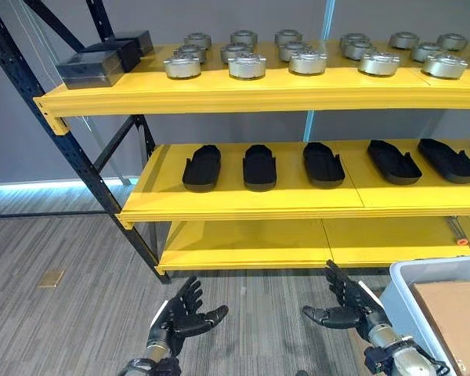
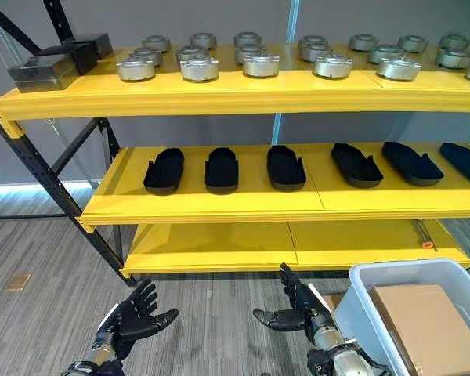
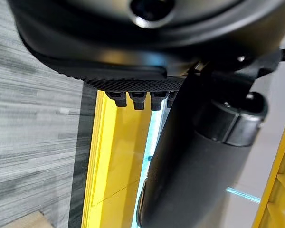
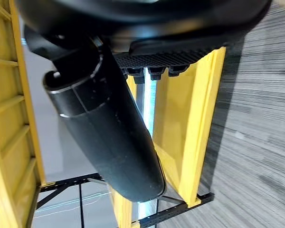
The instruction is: Move parts from the plastic box to the shelf.
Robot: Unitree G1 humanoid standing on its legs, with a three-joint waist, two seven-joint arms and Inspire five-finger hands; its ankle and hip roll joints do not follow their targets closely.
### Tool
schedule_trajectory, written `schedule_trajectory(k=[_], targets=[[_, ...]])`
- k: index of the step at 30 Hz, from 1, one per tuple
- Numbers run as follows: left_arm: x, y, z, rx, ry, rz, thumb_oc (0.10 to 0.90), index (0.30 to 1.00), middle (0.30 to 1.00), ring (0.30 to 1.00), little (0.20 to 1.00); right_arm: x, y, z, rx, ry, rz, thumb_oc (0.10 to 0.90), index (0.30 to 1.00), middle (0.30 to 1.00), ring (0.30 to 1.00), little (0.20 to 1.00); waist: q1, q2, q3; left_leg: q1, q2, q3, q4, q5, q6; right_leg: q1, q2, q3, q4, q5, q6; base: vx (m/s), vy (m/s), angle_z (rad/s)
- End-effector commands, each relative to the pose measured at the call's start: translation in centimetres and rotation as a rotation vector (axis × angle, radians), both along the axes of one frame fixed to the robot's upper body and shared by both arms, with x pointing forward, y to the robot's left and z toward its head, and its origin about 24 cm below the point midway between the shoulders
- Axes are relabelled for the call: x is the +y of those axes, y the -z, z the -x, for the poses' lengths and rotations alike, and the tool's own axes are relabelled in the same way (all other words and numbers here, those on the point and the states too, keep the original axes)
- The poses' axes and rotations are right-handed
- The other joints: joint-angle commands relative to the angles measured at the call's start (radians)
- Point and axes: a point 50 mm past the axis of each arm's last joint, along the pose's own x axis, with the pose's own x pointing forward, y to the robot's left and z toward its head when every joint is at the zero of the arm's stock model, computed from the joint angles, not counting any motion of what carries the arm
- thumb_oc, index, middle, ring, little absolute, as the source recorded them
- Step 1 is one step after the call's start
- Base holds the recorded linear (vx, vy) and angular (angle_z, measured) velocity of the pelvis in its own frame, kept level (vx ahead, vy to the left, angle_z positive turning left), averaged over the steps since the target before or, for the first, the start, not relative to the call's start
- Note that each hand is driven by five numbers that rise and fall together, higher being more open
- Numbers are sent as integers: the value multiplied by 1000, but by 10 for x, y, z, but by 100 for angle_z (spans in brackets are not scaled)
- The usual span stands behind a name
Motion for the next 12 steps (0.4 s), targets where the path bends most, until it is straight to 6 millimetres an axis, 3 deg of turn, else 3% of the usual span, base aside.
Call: schedule_trajectory(k=[1, 12], targets=[[11, -36, -38, -247, -23, -80, 900, 1000, 1000, 1000, 1000, 8, -31, -38, -206, -11, -44, 900, 1000, 1000, 1000, 1000, 11, -29, -23, -21, 55, -36, -8, -36, -32, 30, -57, 22, 24, -73, 84, 49, 7, -3], [9, -32, -43, -237, -40, -87, 900, 1000, 1000, 1000, 1000, 19, -28, -41, -194, -42, -65, 900, 1000, 1000, 1000, 1000, 15, -39, -33, -5, 66, -31, -8, -38, -38, 47, -52, 29, 9, -75, 82, 6, -3, -1]])
